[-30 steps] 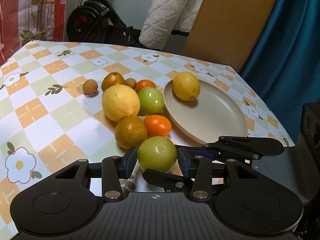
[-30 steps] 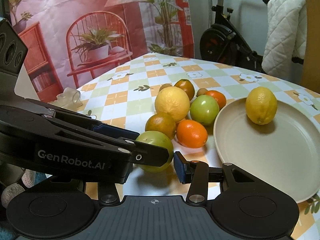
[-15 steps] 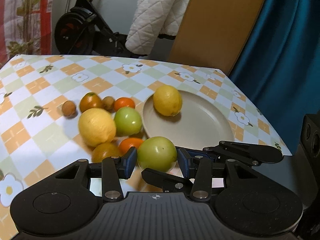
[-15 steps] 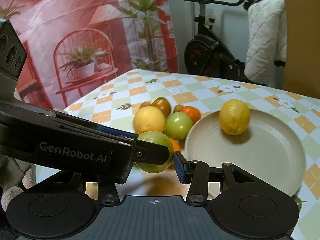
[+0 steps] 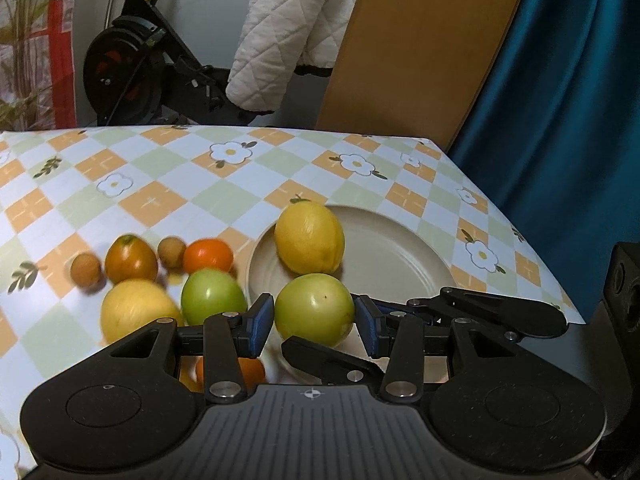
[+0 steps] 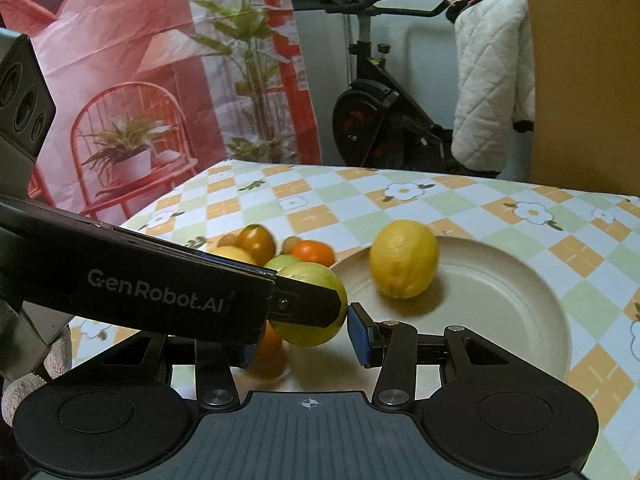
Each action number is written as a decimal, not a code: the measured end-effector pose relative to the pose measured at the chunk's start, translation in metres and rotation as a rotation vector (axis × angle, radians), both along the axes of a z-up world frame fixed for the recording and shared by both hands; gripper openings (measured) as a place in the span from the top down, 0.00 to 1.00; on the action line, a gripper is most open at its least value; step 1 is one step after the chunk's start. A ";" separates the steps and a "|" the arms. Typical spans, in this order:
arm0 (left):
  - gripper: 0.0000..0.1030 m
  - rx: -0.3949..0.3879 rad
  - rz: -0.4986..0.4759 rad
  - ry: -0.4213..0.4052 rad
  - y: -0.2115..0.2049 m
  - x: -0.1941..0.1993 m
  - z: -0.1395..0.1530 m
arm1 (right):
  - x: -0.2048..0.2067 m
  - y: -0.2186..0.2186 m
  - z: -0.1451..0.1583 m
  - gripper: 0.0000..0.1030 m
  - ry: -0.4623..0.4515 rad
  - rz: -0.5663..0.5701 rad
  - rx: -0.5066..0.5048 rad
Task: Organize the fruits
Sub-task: 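Carry the pale green fruit in the left tool onto the plate beside the lemon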
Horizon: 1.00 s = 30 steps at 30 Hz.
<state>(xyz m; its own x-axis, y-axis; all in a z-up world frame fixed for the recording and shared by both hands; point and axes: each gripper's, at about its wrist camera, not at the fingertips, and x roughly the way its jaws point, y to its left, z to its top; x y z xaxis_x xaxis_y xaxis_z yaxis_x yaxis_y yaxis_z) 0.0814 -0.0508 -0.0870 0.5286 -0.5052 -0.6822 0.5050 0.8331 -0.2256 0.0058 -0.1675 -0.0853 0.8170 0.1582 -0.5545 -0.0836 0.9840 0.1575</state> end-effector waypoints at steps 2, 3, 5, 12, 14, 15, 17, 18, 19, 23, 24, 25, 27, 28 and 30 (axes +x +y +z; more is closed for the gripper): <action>0.54 0.007 -0.002 0.001 -0.004 0.007 -0.002 | 0.007 -0.005 -0.002 0.60 0.002 -0.004 0.000; 0.54 0.010 -0.002 0.003 -0.006 0.010 -0.003 | 0.010 -0.007 -0.003 0.60 0.003 -0.005 -0.002; 0.54 0.016 -0.003 0.006 -0.008 0.015 -0.006 | 0.017 -0.010 -0.006 0.60 0.006 -0.008 -0.007; 0.54 0.047 -0.007 0.015 -0.017 0.031 -0.014 | 0.033 -0.019 -0.016 0.60 0.022 -0.009 -0.006; 0.54 0.049 -0.005 0.020 -0.017 0.034 -0.016 | 0.036 -0.020 -0.018 0.60 0.029 -0.009 -0.008; 0.54 0.051 -0.004 0.021 -0.017 0.035 -0.017 | 0.037 -0.020 -0.019 0.60 0.031 -0.009 -0.007; 0.54 0.057 -0.005 0.019 -0.018 0.037 -0.019 | 0.039 -0.021 -0.021 0.60 0.035 -0.010 -0.002; 0.54 0.062 -0.006 0.018 -0.019 0.038 -0.020 | 0.040 -0.021 -0.022 0.60 0.036 -0.011 -0.002; 0.54 0.066 -0.005 0.016 -0.020 0.039 -0.021 | 0.041 -0.022 -0.023 0.60 0.038 -0.011 -0.002; 0.54 0.073 -0.004 0.017 -0.021 0.042 -0.024 | 0.045 -0.022 -0.026 0.60 0.046 -0.013 -0.004; 0.53 0.073 -0.004 0.019 -0.021 0.043 -0.024 | 0.046 -0.021 -0.026 0.60 0.048 -0.014 -0.006; 0.53 0.073 -0.003 0.020 -0.021 0.044 -0.025 | 0.047 -0.022 -0.027 0.60 0.049 -0.014 -0.007; 0.53 0.069 -0.002 0.024 -0.020 0.045 -0.025 | 0.049 -0.021 -0.028 0.60 0.049 -0.016 -0.007; 0.53 0.069 -0.007 0.026 -0.019 0.046 -0.024 | 0.049 -0.020 -0.028 0.60 0.049 -0.018 -0.008; 0.54 0.069 -0.006 0.027 -0.019 0.047 -0.024 | 0.049 -0.019 -0.027 0.59 0.051 -0.019 -0.011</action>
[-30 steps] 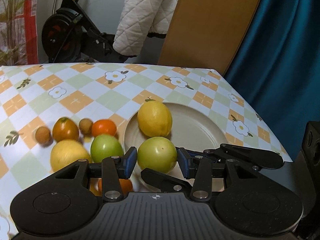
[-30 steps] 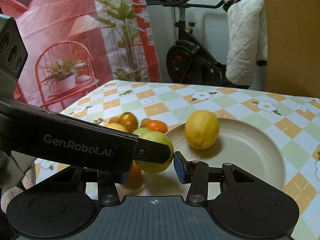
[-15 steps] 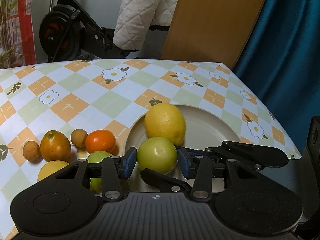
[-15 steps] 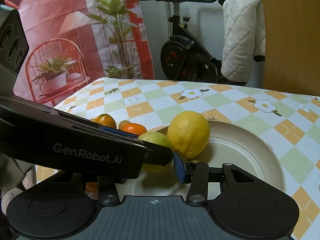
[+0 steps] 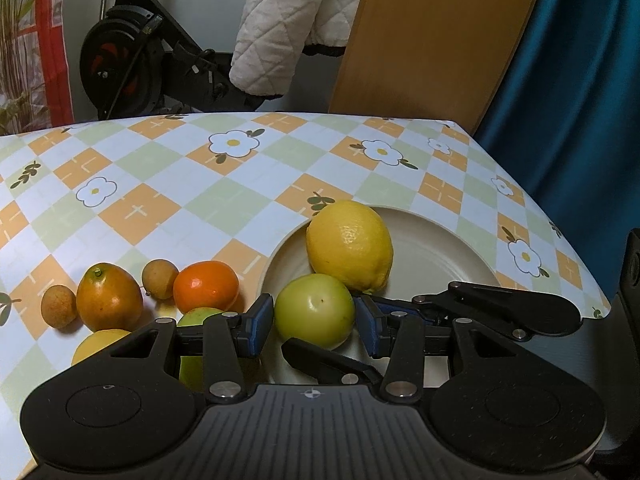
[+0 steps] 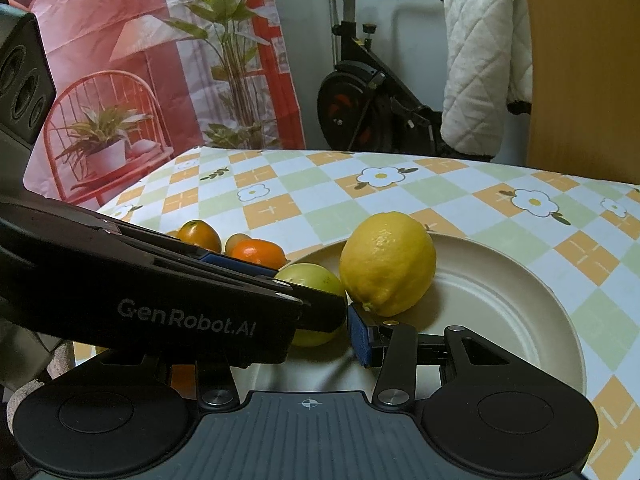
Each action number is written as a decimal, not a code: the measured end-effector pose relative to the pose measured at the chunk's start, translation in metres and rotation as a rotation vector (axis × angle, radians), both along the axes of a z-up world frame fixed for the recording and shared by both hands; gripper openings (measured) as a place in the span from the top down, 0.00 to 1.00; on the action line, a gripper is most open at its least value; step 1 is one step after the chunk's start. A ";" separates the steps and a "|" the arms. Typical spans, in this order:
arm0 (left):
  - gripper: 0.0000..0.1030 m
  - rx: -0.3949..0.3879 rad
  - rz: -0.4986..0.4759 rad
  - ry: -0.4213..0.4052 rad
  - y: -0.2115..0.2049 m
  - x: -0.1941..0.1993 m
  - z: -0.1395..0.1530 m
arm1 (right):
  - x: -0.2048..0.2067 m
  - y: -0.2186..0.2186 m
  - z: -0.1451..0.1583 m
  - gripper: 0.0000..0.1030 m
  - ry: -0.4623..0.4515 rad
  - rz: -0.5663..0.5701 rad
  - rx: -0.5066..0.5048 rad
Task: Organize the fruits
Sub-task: 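Carry the pale green fruit in the left tool onto the plate beside the lemon, then open the left tool to release the green fruit, withdraw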
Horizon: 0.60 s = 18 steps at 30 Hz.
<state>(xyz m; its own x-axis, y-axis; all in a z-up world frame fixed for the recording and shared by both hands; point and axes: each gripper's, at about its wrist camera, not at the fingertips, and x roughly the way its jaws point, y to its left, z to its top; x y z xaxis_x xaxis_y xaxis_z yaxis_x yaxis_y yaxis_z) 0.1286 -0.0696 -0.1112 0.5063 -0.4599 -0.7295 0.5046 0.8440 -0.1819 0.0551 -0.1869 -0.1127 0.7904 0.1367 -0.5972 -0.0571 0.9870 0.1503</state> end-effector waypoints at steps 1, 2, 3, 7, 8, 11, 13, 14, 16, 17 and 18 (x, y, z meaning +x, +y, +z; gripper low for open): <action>0.54 0.002 0.001 -0.002 0.000 0.000 0.000 | 0.000 0.001 0.001 0.59 0.000 0.000 -0.002; 0.54 0.003 0.003 -0.004 -0.001 -0.001 0.001 | -0.001 0.001 0.002 0.59 0.000 -0.001 -0.005; 0.54 0.003 0.004 -0.007 -0.001 -0.002 0.002 | -0.001 0.001 0.003 0.58 0.001 -0.003 -0.011; 0.53 -0.001 0.008 -0.014 0.002 -0.005 0.005 | -0.004 0.001 0.005 0.55 0.009 -0.016 -0.015; 0.53 0.005 0.014 -0.022 0.003 -0.006 0.007 | -0.006 0.001 0.006 0.54 0.009 -0.018 -0.013; 0.52 0.011 0.023 -0.047 0.005 -0.009 0.015 | -0.012 0.002 0.010 0.52 0.007 -0.029 -0.008; 0.52 0.013 0.026 -0.063 0.007 -0.012 0.020 | -0.017 0.000 0.012 0.52 0.002 -0.043 -0.003; 0.52 0.015 0.028 -0.072 0.009 -0.014 0.023 | -0.020 0.000 0.013 0.52 0.000 -0.050 -0.001; 0.50 0.019 0.032 -0.091 0.011 -0.019 0.027 | -0.027 -0.002 0.016 0.52 -0.007 -0.066 -0.003; 0.49 0.021 0.035 -0.098 0.012 -0.021 0.029 | -0.030 -0.003 0.017 0.52 -0.012 -0.074 -0.005; 0.49 0.022 0.037 -0.106 0.013 -0.024 0.031 | -0.034 -0.003 0.019 0.52 -0.016 -0.080 -0.004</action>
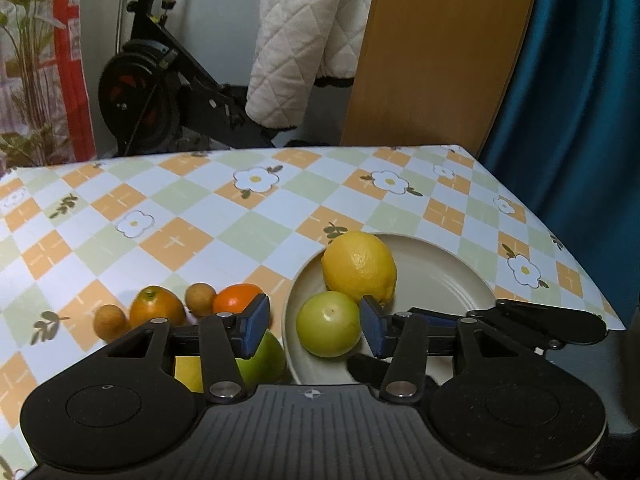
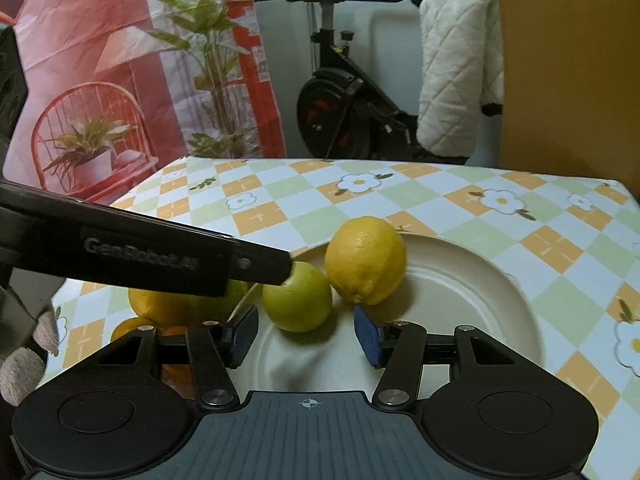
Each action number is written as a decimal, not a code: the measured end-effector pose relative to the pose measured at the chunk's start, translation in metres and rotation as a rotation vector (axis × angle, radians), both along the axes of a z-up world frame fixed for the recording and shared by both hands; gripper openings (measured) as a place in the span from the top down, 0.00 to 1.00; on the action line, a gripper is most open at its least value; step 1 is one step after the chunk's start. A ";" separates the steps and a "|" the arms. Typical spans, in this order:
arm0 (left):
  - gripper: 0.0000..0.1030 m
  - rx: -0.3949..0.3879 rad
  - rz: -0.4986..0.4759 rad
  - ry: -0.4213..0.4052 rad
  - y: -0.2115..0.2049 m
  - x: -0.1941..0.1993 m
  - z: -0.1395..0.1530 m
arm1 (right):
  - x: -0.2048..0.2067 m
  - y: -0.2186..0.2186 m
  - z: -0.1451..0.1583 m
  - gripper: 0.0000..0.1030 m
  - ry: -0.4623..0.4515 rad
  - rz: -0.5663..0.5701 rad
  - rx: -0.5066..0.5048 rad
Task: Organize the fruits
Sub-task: 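Open the left tool to release the green fruit, withdraw, then move the left tool toward the brown orange at the cluster's edge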
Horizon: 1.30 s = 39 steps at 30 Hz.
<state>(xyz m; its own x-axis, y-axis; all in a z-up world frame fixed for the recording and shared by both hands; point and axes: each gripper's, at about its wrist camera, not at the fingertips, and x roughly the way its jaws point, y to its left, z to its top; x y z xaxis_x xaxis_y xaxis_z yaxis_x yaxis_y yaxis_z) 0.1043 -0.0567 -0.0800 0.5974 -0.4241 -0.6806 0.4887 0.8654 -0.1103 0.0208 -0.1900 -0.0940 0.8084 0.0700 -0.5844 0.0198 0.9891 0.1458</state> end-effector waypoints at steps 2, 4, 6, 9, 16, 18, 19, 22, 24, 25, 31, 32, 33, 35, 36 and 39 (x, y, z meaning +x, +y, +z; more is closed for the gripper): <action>0.49 0.003 0.000 -0.018 0.001 -0.007 0.004 | -0.005 0.000 0.003 0.52 -0.010 -0.008 0.002; 0.49 0.010 -0.002 -0.040 0.003 -0.015 0.008 | -0.012 0.001 0.005 0.52 -0.019 -0.015 0.002; 0.49 0.017 -0.003 -0.064 0.005 -0.024 0.012 | -0.018 0.005 0.007 0.52 -0.031 -0.014 0.001; 0.49 0.017 0.010 -0.086 0.013 -0.035 0.016 | -0.024 0.011 0.012 0.52 -0.049 -0.004 -0.012; 0.49 0.011 0.065 -0.122 0.034 -0.054 0.019 | -0.036 0.028 0.020 0.52 -0.079 0.024 -0.035; 0.49 0.008 0.084 -0.123 0.040 -0.057 0.018 | -0.037 0.033 0.020 0.52 -0.079 0.033 -0.037; 0.49 0.006 0.092 -0.123 0.043 -0.058 0.018 | -0.038 0.035 0.020 0.52 -0.077 0.037 -0.039; 0.49 -0.009 0.118 -0.115 0.052 -0.061 0.016 | -0.040 0.039 0.018 0.52 -0.072 0.045 -0.042; 0.49 -0.016 0.127 -0.108 0.058 -0.064 0.014 | -0.042 0.042 0.018 0.52 -0.070 0.048 -0.044; 0.49 -0.017 0.132 -0.105 0.060 -0.065 0.013 | -0.043 0.043 0.018 0.52 -0.070 0.050 -0.045; 0.49 -0.033 0.164 -0.087 0.073 -0.069 0.008 | -0.047 0.049 0.017 0.52 -0.068 0.057 -0.056; 0.49 -0.034 0.170 -0.084 0.075 -0.068 0.007 | -0.047 0.050 0.017 0.52 -0.066 0.058 -0.058; 0.49 -0.035 0.178 -0.079 0.077 -0.068 0.006 | -0.047 0.050 0.016 0.52 -0.064 0.058 -0.058; 0.49 -0.040 0.194 -0.071 0.083 -0.067 0.004 | -0.048 0.051 0.015 0.52 -0.060 0.058 -0.059; 0.49 -0.043 0.202 -0.066 0.085 -0.066 0.003 | -0.048 0.051 0.015 0.52 -0.059 0.059 -0.060; 0.49 -0.052 0.223 -0.057 0.093 -0.063 0.002 | -0.048 0.052 0.014 0.52 -0.055 0.059 -0.061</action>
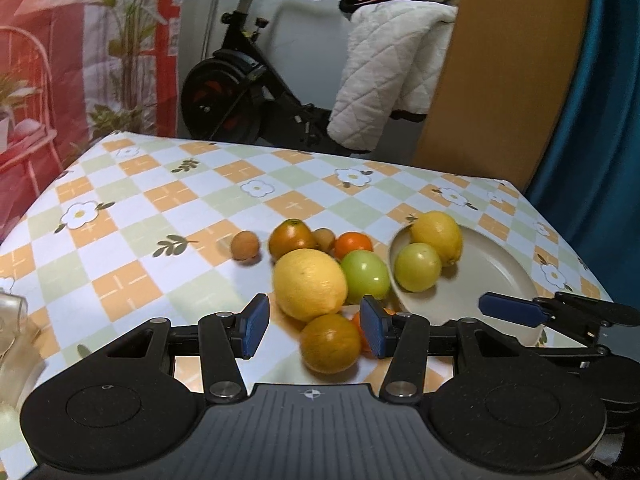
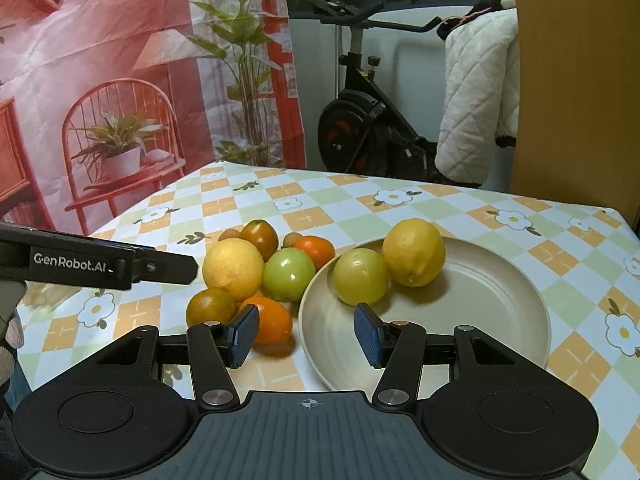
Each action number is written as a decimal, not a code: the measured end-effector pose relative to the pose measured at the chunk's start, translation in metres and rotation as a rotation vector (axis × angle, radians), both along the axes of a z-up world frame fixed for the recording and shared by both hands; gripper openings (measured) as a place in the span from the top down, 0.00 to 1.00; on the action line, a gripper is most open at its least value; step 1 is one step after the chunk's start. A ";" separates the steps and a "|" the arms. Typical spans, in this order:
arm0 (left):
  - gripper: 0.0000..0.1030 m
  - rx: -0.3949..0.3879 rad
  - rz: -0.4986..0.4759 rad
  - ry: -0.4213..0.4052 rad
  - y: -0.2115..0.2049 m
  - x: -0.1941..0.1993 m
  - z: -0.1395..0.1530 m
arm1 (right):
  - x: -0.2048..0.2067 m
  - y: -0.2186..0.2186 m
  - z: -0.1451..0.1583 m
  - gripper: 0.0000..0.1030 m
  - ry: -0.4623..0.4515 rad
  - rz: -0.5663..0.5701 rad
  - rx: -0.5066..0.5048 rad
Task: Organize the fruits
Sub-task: 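Move the left tool toward the brown orange at the cluster's edge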
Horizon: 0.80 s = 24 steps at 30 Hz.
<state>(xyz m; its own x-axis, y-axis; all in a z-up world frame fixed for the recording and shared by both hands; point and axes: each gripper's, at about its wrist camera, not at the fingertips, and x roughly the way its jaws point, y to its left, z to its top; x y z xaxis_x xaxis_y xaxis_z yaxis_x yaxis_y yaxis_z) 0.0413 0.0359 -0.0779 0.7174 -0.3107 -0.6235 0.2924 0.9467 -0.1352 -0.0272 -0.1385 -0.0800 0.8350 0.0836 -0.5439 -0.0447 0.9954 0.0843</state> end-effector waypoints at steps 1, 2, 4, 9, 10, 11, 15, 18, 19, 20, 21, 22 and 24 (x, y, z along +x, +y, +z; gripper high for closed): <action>0.49 -0.002 0.004 0.000 0.001 0.000 0.000 | 0.000 0.000 0.000 0.52 -0.001 0.001 -0.001; 0.49 -0.004 0.006 -0.001 0.002 0.000 0.000 | 0.000 0.001 0.000 0.52 -0.001 0.004 -0.002; 0.49 -0.004 0.006 -0.001 0.002 -0.001 -0.001 | 0.001 0.002 -0.002 0.53 0.001 0.012 -0.002; 0.49 0.000 -0.012 0.007 -0.003 0.000 -0.005 | 0.002 0.005 -0.004 0.59 0.008 0.036 -0.008; 0.49 -0.001 -0.017 0.007 -0.003 0.000 -0.005 | 0.002 0.005 -0.005 0.60 0.008 0.042 -0.007; 0.50 -0.002 -0.024 0.007 -0.004 0.000 -0.006 | 0.002 0.006 -0.005 0.62 0.009 0.048 -0.007; 0.55 -0.016 -0.052 0.015 -0.005 -0.001 -0.008 | 0.003 0.009 -0.008 0.68 0.018 0.073 -0.012; 0.55 -0.020 -0.055 0.022 -0.005 0.000 -0.010 | 0.009 0.017 -0.008 0.69 0.021 0.111 -0.043; 0.56 -0.025 -0.053 0.027 -0.004 0.001 -0.010 | 0.011 0.019 -0.007 0.69 0.017 0.128 -0.059; 0.57 -0.030 -0.050 0.031 -0.003 0.003 -0.010 | 0.013 0.023 -0.007 0.69 0.012 0.144 -0.083; 0.57 -0.036 -0.046 0.033 -0.001 0.004 -0.010 | 0.015 0.026 -0.007 0.69 0.009 0.157 -0.106; 0.57 -0.041 -0.042 0.033 0.000 0.004 -0.010 | 0.019 0.028 -0.008 0.69 0.008 0.169 -0.126; 0.57 -0.045 -0.037 0.033 0.000 0.006 -0.009 | 0.024 0.029 -0.008 0.69 0.010 0.187 -0.145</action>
<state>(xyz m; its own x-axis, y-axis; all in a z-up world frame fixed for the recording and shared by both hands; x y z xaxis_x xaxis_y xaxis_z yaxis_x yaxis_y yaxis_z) 0.0475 0.0355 -0.0872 0.6842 -0.3646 -0.6317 0.3216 0.9282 -0.1874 -0.0028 -0.1092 -0.0879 0.8070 0.1562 -0.5695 -0.2291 0.9717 -0.0581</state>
